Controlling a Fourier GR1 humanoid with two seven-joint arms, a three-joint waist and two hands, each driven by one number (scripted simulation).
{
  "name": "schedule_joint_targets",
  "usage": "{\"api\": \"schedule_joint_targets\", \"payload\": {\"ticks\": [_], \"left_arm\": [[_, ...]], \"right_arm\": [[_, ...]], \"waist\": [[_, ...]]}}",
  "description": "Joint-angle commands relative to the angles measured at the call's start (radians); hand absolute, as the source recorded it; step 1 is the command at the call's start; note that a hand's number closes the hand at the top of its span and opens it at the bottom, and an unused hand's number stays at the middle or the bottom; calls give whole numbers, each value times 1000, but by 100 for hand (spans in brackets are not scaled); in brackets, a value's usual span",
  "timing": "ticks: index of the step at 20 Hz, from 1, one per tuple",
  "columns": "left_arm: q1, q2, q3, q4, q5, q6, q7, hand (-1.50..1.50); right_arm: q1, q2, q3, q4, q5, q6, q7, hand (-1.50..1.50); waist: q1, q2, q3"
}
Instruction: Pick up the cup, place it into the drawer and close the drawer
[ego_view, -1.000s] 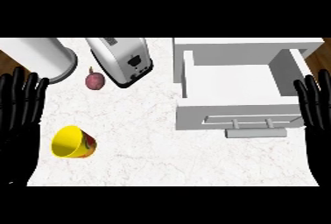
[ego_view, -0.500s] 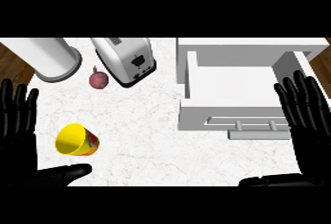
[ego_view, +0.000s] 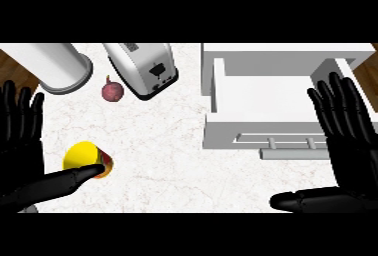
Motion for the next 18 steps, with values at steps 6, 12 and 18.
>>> {"api": "schedule_joint_targets", "payload": {"ticks": [6,12,18], "left_arm": [[-37,0,-14,48,-31,43,24,-150],[78,-26,-84,-51,-50,96,59,-150],[129,-17,-20,-14,-24,47,34,-150]], "right_arm": [[30,13,5,-3,6,27,-14,-150],[41,12,-29,-31,-7,18,-13,-150],[-72,-44,-110,-4,-64,39,66,-150]], "waist": [[-1,0,0],[-1,-1,0],[3,-1,0]]}}
